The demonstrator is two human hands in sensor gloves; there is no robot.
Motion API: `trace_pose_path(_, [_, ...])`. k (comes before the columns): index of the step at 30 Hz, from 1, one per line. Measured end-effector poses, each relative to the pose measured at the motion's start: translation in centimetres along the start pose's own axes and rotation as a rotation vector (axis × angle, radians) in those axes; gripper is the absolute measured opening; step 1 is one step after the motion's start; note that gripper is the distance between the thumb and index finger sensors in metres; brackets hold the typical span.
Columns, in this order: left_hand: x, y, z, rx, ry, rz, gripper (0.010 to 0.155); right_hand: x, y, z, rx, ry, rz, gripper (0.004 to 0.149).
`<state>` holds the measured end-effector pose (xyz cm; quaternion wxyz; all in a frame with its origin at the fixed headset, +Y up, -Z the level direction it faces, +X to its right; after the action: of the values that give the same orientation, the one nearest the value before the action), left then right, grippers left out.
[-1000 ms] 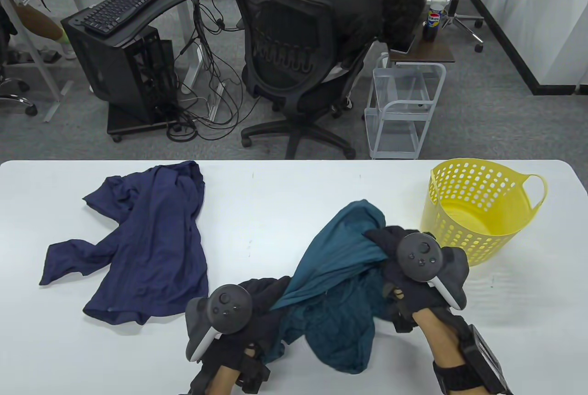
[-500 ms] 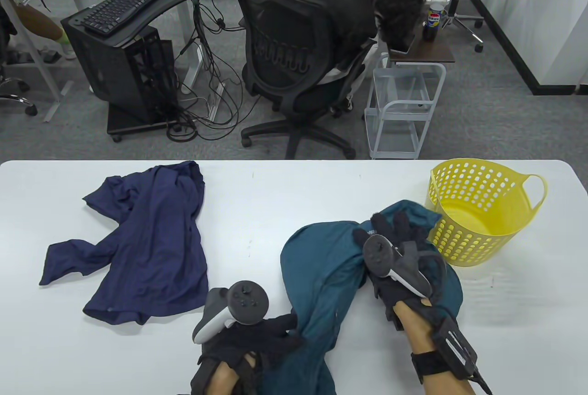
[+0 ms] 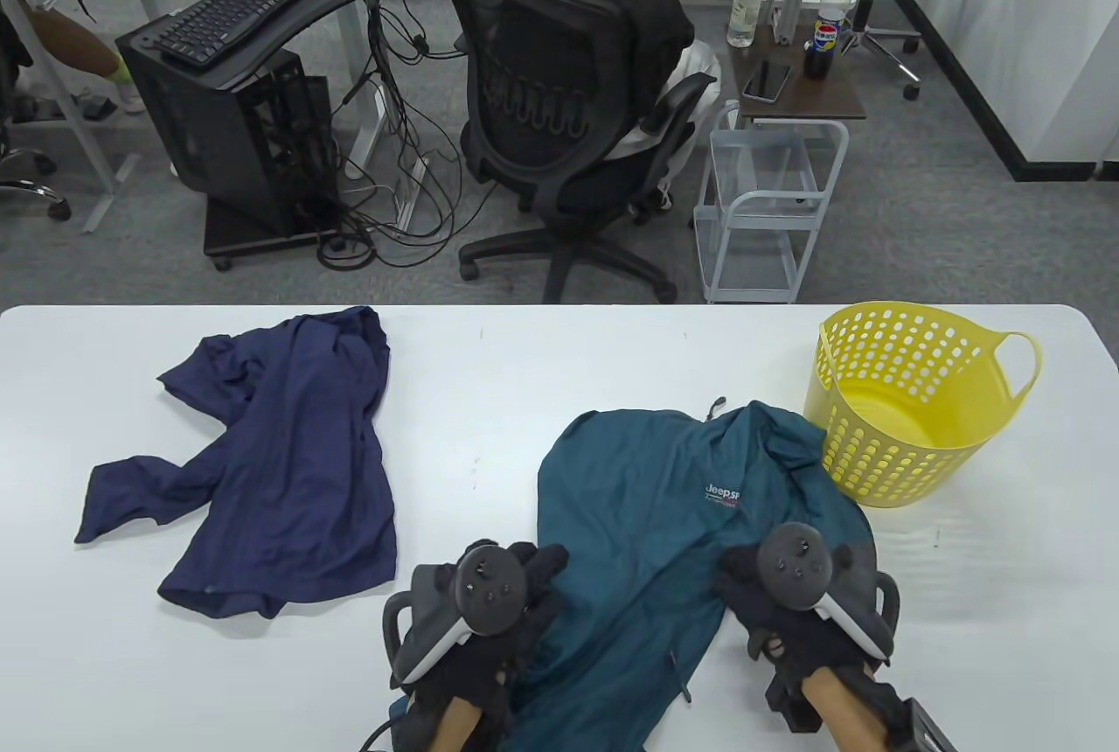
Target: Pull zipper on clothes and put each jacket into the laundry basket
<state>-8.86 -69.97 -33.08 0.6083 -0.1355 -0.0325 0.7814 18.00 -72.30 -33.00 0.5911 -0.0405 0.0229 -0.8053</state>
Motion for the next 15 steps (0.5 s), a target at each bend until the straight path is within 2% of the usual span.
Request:
trace_pose_path(2, [-1.6,-1.0,-0.8,-0.013,0.030,-0.084,0.057,2.3,-1.9,1.2,-0.090,-0.035,0.015,0.053])
trace_pose_path(5, [-4.8,-1.7,-2.0,-0.033,0.171,-0.086,0.061,5.5,-4.9,2.1,-0.237,-0.131,0.041,0.057])
trace_pose_path(8, [-7.2,-1.6,-2.7,-0.031,0.280,-0.064,0.060,7.8,-5.2,2.2,-0.251,-0.256,0.102,0.065])
trace_pose_path(10, [-8.6,-1.2,-3.0,0.029,0.351,-0.129,0.060,8.0,-4.3,2.2,-0.211,-0.304,0.122,0.060])
trace_pose_path(13, [-10.1,-0.1,-3.0,0.144,0.488,-0.202,0.064,6.3,-2.5,1.9,-0.128,-0.273,0.087,0.047])
trace_pose_path(15, [-9.9,0.1,-2.9,0.194,0.458,-0.139,0.064,5.7,-0.7,1.6,-0.073,-0.276,0.110,0.042])
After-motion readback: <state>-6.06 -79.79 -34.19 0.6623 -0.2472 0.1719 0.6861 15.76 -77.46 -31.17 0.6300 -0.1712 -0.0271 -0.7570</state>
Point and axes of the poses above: the tracker on the back of each hand, its own y axis roughly to the little-finger side, its own z axis roughly from the fingertips to the wrist, x = y × z, the point moved 5 cm from there along -z, roughly from the wrist to the fingertips, and after that the axes turned 4 degrees about y, right-handed, at the moved point
